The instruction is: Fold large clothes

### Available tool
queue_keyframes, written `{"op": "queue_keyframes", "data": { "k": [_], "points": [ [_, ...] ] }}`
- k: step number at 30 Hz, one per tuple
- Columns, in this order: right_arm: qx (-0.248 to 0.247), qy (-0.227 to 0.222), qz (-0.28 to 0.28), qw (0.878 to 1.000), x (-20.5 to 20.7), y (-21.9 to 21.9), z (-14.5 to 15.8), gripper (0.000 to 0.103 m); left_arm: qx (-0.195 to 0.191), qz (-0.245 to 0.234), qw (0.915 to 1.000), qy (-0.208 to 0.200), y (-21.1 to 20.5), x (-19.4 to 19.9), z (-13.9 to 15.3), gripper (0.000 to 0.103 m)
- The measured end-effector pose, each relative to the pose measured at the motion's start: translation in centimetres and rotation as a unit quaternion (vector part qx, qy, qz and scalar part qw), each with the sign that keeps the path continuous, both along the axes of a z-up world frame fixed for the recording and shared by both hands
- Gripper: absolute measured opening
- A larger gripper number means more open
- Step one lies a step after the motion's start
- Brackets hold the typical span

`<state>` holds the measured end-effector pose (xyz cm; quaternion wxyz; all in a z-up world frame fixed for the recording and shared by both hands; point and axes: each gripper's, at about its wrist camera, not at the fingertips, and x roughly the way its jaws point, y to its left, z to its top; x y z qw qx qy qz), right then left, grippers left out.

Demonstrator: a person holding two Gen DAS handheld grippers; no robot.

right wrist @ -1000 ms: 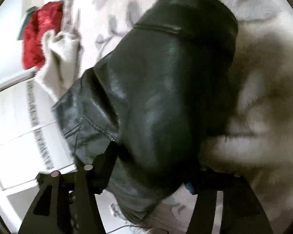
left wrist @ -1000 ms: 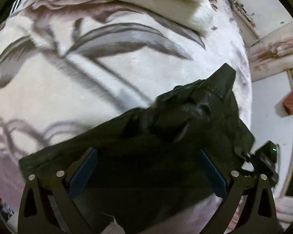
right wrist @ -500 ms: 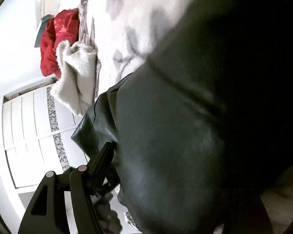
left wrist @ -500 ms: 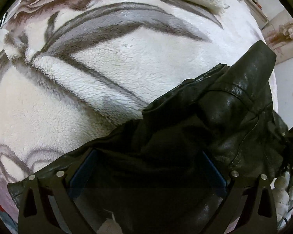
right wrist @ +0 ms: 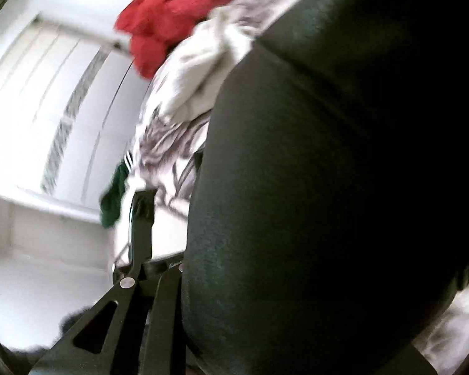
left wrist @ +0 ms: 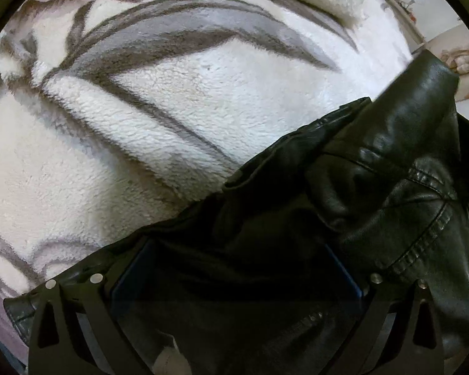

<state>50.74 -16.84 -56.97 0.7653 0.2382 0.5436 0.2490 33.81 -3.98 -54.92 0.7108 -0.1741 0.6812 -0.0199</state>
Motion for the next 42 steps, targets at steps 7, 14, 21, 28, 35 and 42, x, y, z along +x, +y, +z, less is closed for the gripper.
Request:
{"op": "queue_keyframes", "data": {
  "k": [7, 14, 21, 28, 35, 42],
  "points": [
    [-0.137, -0.129, 0.151, 0.97, -5.1, 10.1, 5.9, 0.019, -0.012, 0.11, 0.9865, -0.12, 11.1, -6.6, 13.0, 0.103],
    [-0.233, -0.212, 0.347, 0.883, -14.4, 25.2, 4.9, 0.019, 0.051, 0.231, 0.9595, -0.153, 21.8, -18.2, 19.3, 0.103],
    [-0.277, -0.132, 0.493, 0.814, -22.2, 36.0, -5.3, 0.033, 0.083, 0.295, 0.9476, -0.09, 25.4, -27.9, 17.9, 0.103],
    [-0.163, -0.037, 0.534, 0.829, -25.6, 31.9, -1.9, 0.081, 0.071, 0.299, 0.9481, -0.083, 25.0, -29.8, 18.1, 0.103],
    [-0.031, 0.087, 0.457, 0.884, -20.4, 25.0, 3.1, 0.083, 0.034, 0.254, 0.9623, -0.092, 20.7, -26.9, 16.2, 0.103],
    [-0.079, 0.172, 0.305, 0.933, -8.6, 18.4, -6.2, 0.084, 0.092, 0.172, 0.9806, 0.012, 14.3, -25.4, 4.1, 0.103]
  ]
}}
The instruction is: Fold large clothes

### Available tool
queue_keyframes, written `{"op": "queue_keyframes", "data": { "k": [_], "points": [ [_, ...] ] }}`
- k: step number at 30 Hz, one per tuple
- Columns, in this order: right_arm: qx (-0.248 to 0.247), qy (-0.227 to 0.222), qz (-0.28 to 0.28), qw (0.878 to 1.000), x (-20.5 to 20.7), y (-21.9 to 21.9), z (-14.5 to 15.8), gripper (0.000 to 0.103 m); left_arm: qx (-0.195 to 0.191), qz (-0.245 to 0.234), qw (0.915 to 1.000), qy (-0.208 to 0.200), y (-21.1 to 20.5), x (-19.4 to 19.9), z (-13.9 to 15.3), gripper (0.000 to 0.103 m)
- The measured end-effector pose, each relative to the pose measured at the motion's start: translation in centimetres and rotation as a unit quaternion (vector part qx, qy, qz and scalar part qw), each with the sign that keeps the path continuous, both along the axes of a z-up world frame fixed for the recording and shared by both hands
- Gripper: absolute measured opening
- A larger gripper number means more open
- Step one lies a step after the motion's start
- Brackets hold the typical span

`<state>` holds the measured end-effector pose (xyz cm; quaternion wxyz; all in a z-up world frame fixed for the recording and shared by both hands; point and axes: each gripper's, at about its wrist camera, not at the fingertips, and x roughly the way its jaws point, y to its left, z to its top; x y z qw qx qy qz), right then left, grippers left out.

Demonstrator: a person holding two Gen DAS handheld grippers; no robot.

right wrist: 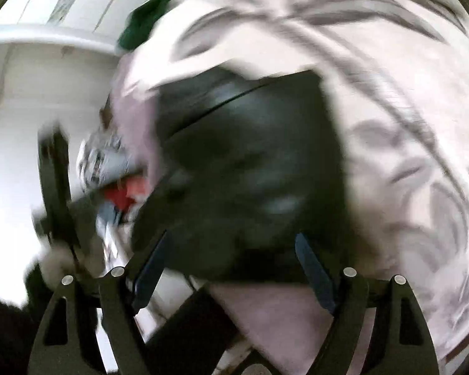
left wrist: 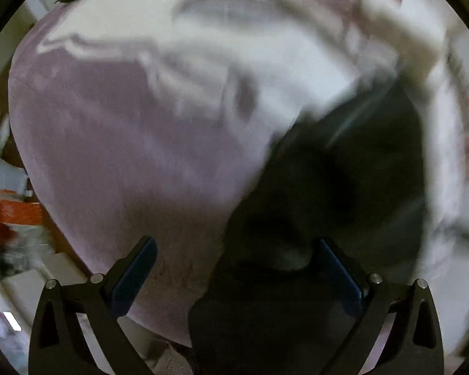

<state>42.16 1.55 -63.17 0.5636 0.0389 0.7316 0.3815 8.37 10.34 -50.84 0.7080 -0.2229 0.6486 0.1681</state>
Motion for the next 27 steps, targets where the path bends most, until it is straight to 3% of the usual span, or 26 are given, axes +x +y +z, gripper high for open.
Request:
{"op": "queue_keyframes", "data": {
  "k": [3, 4, 7, 9, 11, 14, 16, 18, 20, 23, 25, 27],
  "points": [
    [0.012, 0.056, 0.022, 0.998, 3.3, 0.4, -6.0, 0.086, -0.036, 0.037, 0.9987, -0.002, 0.6, -1.9, -3.2, 0.103],
    [0.031, 0.092, 0.041, 0.994, 3.6, 1.0, -7.8, 0.097, -0.053, 0.049, 0.9972, -0.018, 1.2, -2.4, -3.2, 0.103],
    [0.087, 0.202, 0.085, 0.972, 3.5, 3.4, -11.9, 0.1, -0.066, 0.053, 0.9961, -0.025, 1.9, -2.5, -2.8, 0.103],
    [0.108, 0.215, 0.089, 0.967, 2.8, 4.6, -13.4, 0.101, -0.063, 0.053, 0.9964, -0.022, 2.3, -2.3, -2.5, 0.103],
    [0.113, 0.187, 0.088, 0.972, 2.1, 5.7, -13.3, 0.1, -0.05, 0.051, 0.9972, -0.023, 2.8, -1.9, -1.4, 0.103],
    [0.107, 0.157, 0.028, 0.981, 1.6, 4.8, -12.2, 0.08, -0.028, 0.056, 0.9968, -0.049, 4.1, -1.3, 1.5, 0.103],
    [0.115, 0.173, -0.035, 0.977, 1.1, 2.6, -11.4, 0.062, -0.005, 0.045, 0.9972, -0.059, 4.8, -0.6, 3.4, 0.103],
    [0.133, 0.185, -0.094, 0.969, 0.6, 0.0, -10.9, 0.057, 0.041, 0.022, 0.9978, -0.046, 4.7, 0.0, 4.1, 0.103],
    [0.155, 0.194, -0.18, 0.952, -0.1, -3.9, -10.7, 0.056, 0.062, 0.002, 0.9974, -0.036, 4.4, 0.3, 4.2, 0.103],
    [0.166, 0.183, -0.287, 0.926, -0.8, -9.4, -11.3, 0.056, 0.035, 0.004, 0.9981, -0.051, 3.7, 0.6, 4.9, 0.103],
    [0.114, 0.17, -0.298, 0.932, -0.9, -11.3, -12.0, 0.072, 0.021, 0.007, 0.9979, -0.061, 2.3, 1.2, 5.5, 0.103],
    [0.066, 0.182, -0.288, 0.938, -1.1, -12.5, -12.5, 0.078, 0.018, 0.006, 0.9974, -0.069, 0.3, 2.0, 5.8, 0.103]
  ]
}}
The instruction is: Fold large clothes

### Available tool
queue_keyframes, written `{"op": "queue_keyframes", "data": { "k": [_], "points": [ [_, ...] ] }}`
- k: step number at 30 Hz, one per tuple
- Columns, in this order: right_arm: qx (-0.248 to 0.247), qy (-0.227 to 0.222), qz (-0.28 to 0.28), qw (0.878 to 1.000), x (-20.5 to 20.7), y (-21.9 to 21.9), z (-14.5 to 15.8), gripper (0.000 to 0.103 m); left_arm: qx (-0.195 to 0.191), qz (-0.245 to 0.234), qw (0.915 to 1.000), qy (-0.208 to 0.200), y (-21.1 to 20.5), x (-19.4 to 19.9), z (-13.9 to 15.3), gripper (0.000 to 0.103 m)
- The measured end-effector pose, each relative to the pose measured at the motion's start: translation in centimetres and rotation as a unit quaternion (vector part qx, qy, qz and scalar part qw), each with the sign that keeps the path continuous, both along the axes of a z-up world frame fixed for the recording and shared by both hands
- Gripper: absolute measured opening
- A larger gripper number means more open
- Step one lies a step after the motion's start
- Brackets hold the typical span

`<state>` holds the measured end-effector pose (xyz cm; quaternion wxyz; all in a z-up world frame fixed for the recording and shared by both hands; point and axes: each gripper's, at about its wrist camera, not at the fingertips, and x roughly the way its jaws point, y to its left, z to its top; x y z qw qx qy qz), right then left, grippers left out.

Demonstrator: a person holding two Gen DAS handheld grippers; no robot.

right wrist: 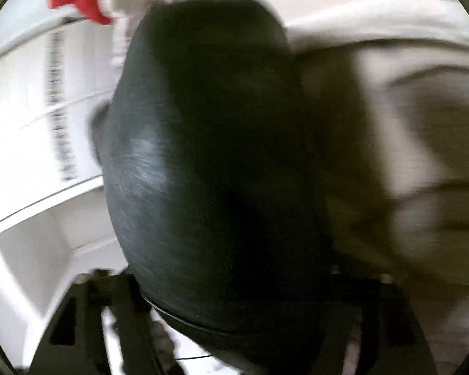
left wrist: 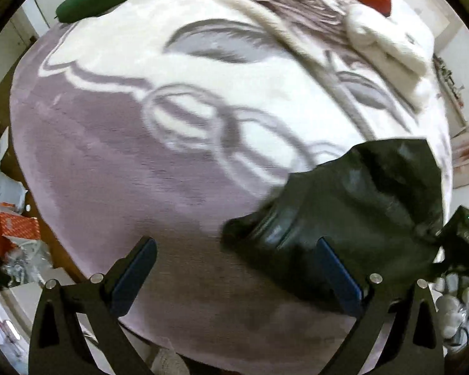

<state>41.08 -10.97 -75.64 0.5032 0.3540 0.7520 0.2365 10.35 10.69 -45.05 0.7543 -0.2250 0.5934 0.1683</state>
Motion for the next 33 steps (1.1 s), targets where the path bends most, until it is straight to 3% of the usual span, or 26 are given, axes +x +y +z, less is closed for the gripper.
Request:
{"op": "queue_keyframes", "data": {
  "k": [2, 4, 6, 9, 11, 12, 13, 14, 16, 19, 20, 26, 33],
  "points": [
    [-0.02, 0.006, 0.012, 1.0, -0.2, -1.2, 1.0, 0.081, -0.003, -0.002, 1.0, -0.006, -2.0, 1.5, -0.2, 0.103],
    [-0.074, -0.027, 0.037, 0.996, -0.1, -1.6, 3.1, 0.082, -0.009, -0.008, 0.9999, -0.004, -3.8, 2.7, -1.0, 0.103],
    [-0.151, -0.082, 0.072, 0.982, -0.3, -1.2, 6.1, 0.082, 0.014, -0.011, 0.9998, 0.011, -5.1, 3.7, -2.3, 0.103],
    [-0.24, -0.182, 0.105, 0.948, 1.7, -1.5, 12.3, 0.082, 0.031, -0.017, 0.9988, 0.032, -5.3, 4.3, -4.1, 0.103],
    [-0.237, -0.246, 0.127, 0.931, 4.0, -1.2, 17.1, 0.077, 0.019, -0.013, 0.999, 0.037, -4.7, 4.2, -5.0, 0.103],
    [-0.228, -0.253, 0.148, 0.929, 4.4, 0.2, 17.6, 0.061, 0.015, -0.013, 0.9991, 0.039, -4.5, 4.1, -5.3, 0.103],
    [-0.23, -0.25, 0.177, 0.924, 4.5, 1.9, 17.3, 0.044, 0.012, -0.011, 0.9991, 0.04, -4.4, 4.0, -5.5, 0.103],
    [-0.234, -0.251, 0.208, 0.916, 5.6, 4.9, 16.0, 0.041, 0.009, -0.011, 0.9991, 0.04, -4.3, 4.0, -5.6, 0.103],
    [-0.245, -0.26, 0.242, 0.902, 5.5, 7.7, 14.7, 0.041, 0.013, -0.013, 0.999, 0.041, -4.2, 4.1, -5.6, 0.103],
    [-0.305, -0.28, 0.292, 0.862, 4.7, 12.1, 12.3, 0.042, 0.018, -0.017, 0.9989, 0.04, -4.2, 4.2, -5.6, 0.103],
    [-0.316, -0.285, 0.298, 0.855, 4.6, 12.3, 11.7, 0.042, 0.018, -0.016, 0.9989, 0.041, -4.3, 4.3, -5.6, 0.103],
    [-0.325, -0.296, 0.294, 0.849, 4.6, 13.2, 10.7, 0.042, 0.021, -0.022, 0.9988, 0.039, -4.4, 4.4, -5.8, 0.103],
    [-0.342, -0.309, 0.298, 0.836, 4.0, 13.1, 11.7, 0.042, 0.023, -0.026, 0.9986, 0.039, -4.5, 4.3, -5.7, 0.103]
  ]
}}
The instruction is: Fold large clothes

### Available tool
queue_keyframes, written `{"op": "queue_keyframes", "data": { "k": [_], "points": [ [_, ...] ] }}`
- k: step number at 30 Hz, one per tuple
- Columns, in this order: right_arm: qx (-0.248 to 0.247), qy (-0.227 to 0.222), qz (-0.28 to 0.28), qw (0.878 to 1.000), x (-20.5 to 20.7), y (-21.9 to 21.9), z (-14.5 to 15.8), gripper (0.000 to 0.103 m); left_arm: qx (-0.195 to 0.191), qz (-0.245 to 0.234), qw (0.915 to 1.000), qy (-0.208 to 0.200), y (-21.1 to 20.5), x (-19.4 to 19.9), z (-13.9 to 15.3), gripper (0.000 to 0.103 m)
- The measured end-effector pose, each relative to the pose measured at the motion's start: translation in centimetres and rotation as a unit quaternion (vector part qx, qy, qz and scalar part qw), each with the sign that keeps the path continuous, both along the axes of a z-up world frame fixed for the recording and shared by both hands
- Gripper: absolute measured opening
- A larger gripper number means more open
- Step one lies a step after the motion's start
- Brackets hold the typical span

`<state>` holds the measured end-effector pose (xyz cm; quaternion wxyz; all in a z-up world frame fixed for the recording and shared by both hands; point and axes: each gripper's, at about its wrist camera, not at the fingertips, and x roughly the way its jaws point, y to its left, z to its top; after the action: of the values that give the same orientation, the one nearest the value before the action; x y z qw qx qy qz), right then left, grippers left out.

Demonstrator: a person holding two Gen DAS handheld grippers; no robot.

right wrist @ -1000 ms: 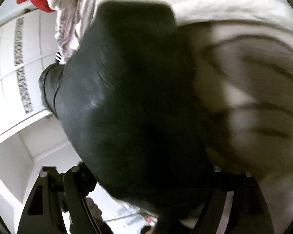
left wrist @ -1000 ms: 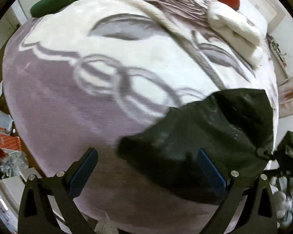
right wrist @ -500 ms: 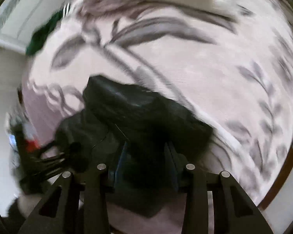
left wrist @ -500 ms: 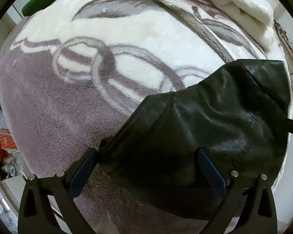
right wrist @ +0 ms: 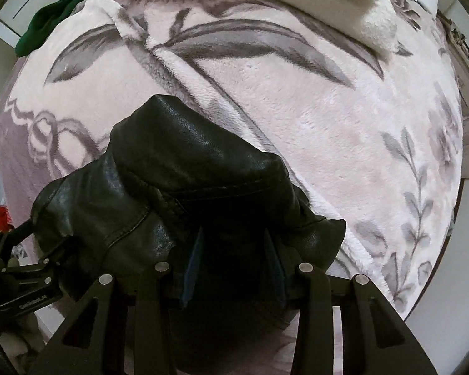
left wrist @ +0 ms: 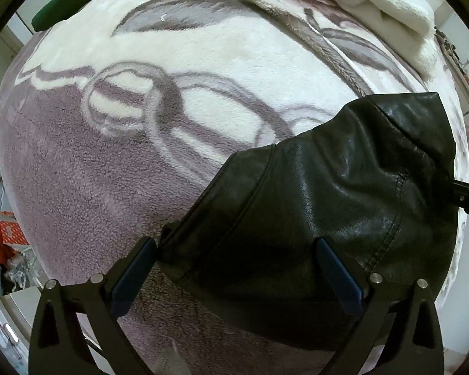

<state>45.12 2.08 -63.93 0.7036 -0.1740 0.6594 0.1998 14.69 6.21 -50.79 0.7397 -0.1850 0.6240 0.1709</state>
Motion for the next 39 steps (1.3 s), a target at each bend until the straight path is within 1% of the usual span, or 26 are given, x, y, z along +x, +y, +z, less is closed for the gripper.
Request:
{"op": "queue_keyframes", "data": {
  "k": [10, 22, 25, 27, 29, 30, 32, 33, 34, 35, 36, 37, 38, 39],
  "points": [
    [-0.012, -0.021, 0.005, 1.0, -0.7, 0.1, 0.2, 0.042, 0.004, -0.006, 1.0, 0.0, -0.3, -0.1, 0.0, 0.103],
    [-0.013, -0.022, 0.006, 1.0, -0.7, 0.1, 0.1, 0.042, 0.005, -0.008, 1.0, 0.0, -0.5, -0.1, -0.2, 0.103],
    [0.005, -0.001, -0.017, 1.0, 0.3, -0.3, -1.3, 0.044, -0.003, -0.007, 1.0, 0.005, -0.3, 0.1, -1.0, 0.103],
    [0.014, 0.027, -0.035, 0.999, 1.5, -0.6, -2.8, 0.044, -0.013, -0.002, 0.9999, 0.009, 0.1, 0.4, -1.8, 0.103],
    [0.023, 0.041, -0.032, 0.998, 2.0, -0.7, -2.5, 0.044, -0.025, 0.003, 0.9997, 0.008, 0.4, 0.3, -1.6, 0.103],
    [0.037, 0.048, -0.036, 0.997, 2.1, -1.3, -1.8, 0.044, -0.032, 0.005, 0.9995, 0.005, 0.6, 0.0, -1.1, 0.103],
    [0.086, 0.068, -0.054, 0.993, 1.9, -3.1, 0.0, 0.046, -0.038, 0.013, 0.9992, -0.006, 0.9, -1.1, 0.2, 0.103],
    [0.121, 0.081, -0.069, 0.987, 1.7, -4.6, 1.2, 0.05, -0.041, 0.021, 0.9988, -0.016, 1.3, -2.3, 1.2, 0.103],
    [0.153, 0.101, -0.09, 0.979, 1.3, -6.4, 2.0, 0.063, -0.049, 0.032, 0.998, -0.025, 1.6, -3.5, 2.0, 0.103],
    [0.173, 0.114, -0.104, 0.973, 0.9, -7.6, 2.3, 0.07, -0.058, 0.042, 0.997, -0.03, 1.8, -4.4, 2.4, 0.103],
    [0.201, 0.129, -0.129, 0.962, 0.2, -9.7, 2.5, 0.078, -0.073, 0.056, 0.9951, -0.035, 2.0, -5.6, 2.6, 0.103],
    [0.22, 0.144, -0.151, 0.953, -0.6, -11.7, 2.0, 0.079, -0.106, 0.079, 0.9905, -0.038, 2.4, -7.0, 2.4, 0.103],
    [0.228, 0.157, -0.164, 0.947, -1.2, -12.9, 1.4, 0.08, -0.129, 0.092, 0.9865, -0.039, 2.4, -7.5, 2.0, 0.103],
    [0.234, 0.176, -0.182, 0.939, -2.2, -14.5, 0.1, 0.083, -0.173, 0.11, 0.9778, -0.043, 2.3, -8.1, 1.0, 0.103]
  ]
}}
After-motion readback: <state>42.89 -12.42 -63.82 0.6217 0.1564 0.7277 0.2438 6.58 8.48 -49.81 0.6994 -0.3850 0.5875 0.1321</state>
